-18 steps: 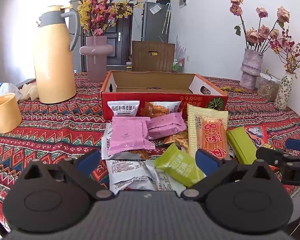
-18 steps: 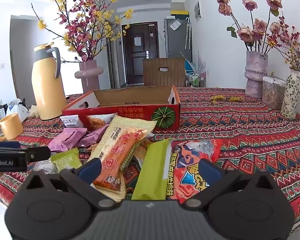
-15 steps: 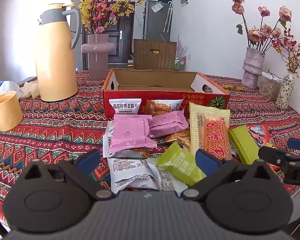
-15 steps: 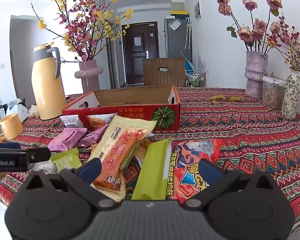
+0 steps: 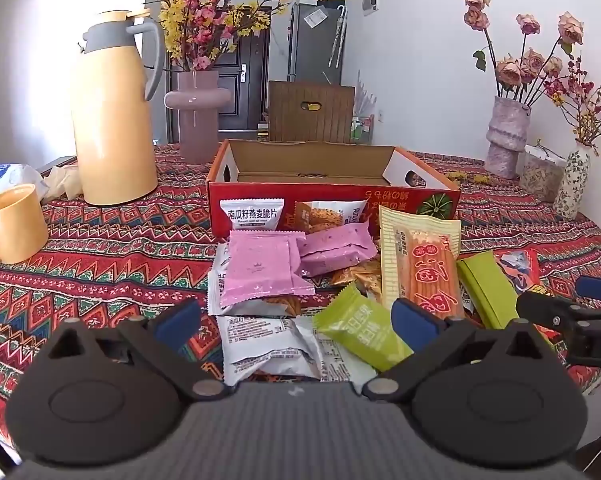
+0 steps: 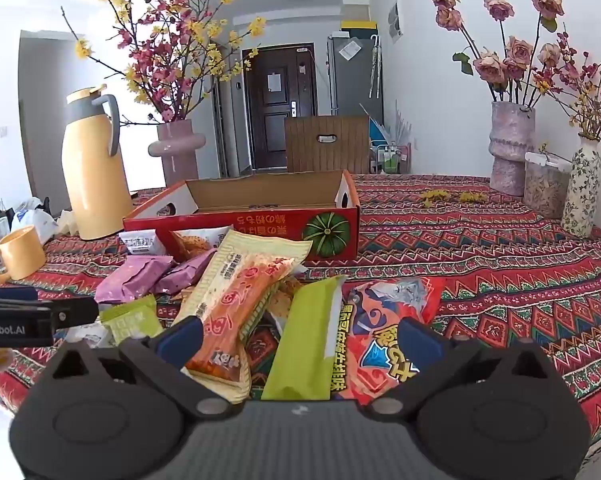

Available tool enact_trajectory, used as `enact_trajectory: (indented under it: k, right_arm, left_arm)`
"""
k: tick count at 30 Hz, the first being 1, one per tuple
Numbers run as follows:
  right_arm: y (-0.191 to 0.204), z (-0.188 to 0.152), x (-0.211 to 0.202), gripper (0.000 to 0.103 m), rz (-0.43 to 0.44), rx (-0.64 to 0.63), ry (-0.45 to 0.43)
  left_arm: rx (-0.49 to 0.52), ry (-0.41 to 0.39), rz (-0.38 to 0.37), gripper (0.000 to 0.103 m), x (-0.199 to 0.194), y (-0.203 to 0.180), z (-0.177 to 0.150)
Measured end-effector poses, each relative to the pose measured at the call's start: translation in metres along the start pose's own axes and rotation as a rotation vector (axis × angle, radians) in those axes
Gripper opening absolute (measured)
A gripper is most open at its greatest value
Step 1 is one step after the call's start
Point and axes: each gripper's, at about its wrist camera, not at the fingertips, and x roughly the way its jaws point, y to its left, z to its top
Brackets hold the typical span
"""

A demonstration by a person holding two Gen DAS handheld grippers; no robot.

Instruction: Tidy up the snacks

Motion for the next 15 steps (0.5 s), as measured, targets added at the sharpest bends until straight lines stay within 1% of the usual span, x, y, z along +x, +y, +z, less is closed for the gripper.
enact_trajectory:
  k: [15]
  right_arm:
    - [0.0005, -0.0006, 0.0011, 0.103, 0.000, 0.001, 0.001]
  left_arm:
    - [-0.007, -0.005, 0.002, 0.103, -0.0015, 0.0004, -0.0005]
